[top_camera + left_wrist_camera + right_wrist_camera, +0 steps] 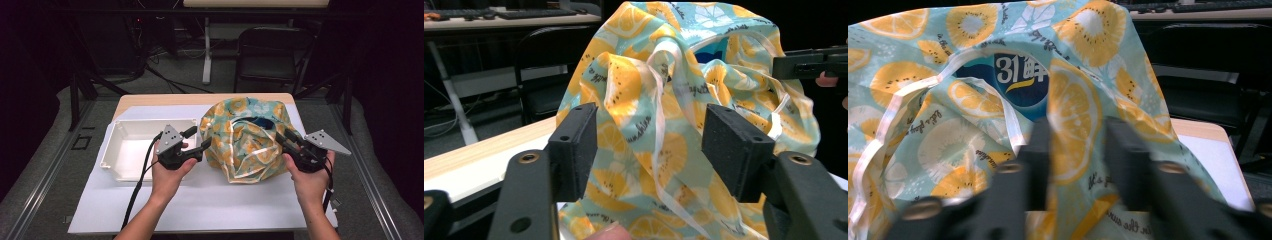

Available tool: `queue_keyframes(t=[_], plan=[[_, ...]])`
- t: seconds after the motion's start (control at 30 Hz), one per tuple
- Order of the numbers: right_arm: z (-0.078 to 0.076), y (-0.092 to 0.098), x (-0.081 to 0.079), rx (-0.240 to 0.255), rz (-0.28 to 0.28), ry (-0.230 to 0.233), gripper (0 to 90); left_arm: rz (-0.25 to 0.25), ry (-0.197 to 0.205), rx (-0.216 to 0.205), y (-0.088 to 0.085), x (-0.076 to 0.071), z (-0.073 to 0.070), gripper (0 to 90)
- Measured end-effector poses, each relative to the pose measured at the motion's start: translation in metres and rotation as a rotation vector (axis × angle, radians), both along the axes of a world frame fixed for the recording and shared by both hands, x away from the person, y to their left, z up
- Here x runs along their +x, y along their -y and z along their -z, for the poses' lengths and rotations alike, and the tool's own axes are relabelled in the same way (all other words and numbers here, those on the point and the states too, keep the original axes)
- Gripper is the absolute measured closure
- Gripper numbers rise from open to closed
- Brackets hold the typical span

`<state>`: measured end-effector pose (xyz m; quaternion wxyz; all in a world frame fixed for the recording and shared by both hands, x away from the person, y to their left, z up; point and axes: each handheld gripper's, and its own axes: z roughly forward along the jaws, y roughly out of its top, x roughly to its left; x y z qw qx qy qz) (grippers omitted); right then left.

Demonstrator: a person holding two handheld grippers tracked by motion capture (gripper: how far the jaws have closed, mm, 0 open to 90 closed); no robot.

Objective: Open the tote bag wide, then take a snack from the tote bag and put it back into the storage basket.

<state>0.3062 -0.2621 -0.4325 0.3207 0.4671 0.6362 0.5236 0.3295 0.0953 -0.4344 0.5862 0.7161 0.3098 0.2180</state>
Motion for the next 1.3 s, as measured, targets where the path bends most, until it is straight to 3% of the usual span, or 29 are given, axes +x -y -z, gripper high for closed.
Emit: queue_keyframes(t=[0.13, 0.27, 0.3, 0.37, 0.43, 0.47, 0.6, 0.67, 0.77, 0.83, 0.93, 1.07, 1.3], plan=[[-0.004, 0.008, 0.001, 0.019, -0.048, 0.013, 89.6, 0.004, -0.005, -0.004, 0.006, 0.006, -0.001, 46.5], [-0.006, 0.008, 0.001, 0.013, -0.059, 0.032, 90.0, 0.021, -0.008, 0.005, 0.009, 0.01, -0.002, 50.8], [-0.008, 0.008, 0.001, 0.008, -0.07, 0.045, 90.0, 0.026, -0.013, -0.004, 0.01, 0.012, -0.003, 56.9], [-0.01, 0.008, 0.002, 0.002, -0.07, 0.053, 90.0, 0.016, -0.02, 0.001, 0.011, 0.014, -0.006, 59.6], [-0.014, 0.008, 0.002, 0.012, -0.082, 0.066, 90.0, 0.027, -0.029, -0.027, 0.01, 0.018, -0.009, 65.9], [-0.017, 0.008, 0.003, 0.007, -0.084, 0.076, 90.0, 0.039, -0.031, -0.022, 0.01, 0.019, -0.01, 72.6], [-0.025, 0.007, 0.005, 0.003, -0.095, 0.097, 90.0, 0.066, -0.034, -0.001, 0.012, 0.019, -0.014, 80.2], [-0.029, 0.006, 0.007, 0.005, -0.098, 0.107, 90.0, 0.076, -0.038, -0.011, 0.012, 0.019, -0.015, 77.4], [-0.035, 0.004, 0.012, 0.003, -0.1, 0.119, 90.0, 0.084, -0.04, -0.039, 0.01, 0.02, -0.018, 55.6], [-0.037, 0.004, 0.013, 0.003, -0.103, 0.12, 90.0, 0.068, -0.025, -0.041, 0.009, 0.019, -0.02, 53.1], [-0.04, 0.002, 0.016, -0.002, -0.106, 0.123, 90.0, 0.091, -0.009, -0.048, 0.01, 0.017, -0.023, 44.1], [-0.042, 0.001, 0.019, -0.015, -0.102, 0.124, 90.0, 0.098, 0.013, -0.069, 0.01, 0.013, -0.026, 39.8], [-0.041, 0.002, 0.02, -0.005, -0.103, 0.125, 90.0, 0.054, 0.035, 0.038, 0.027, 0.014, -0.028, 33.6]])
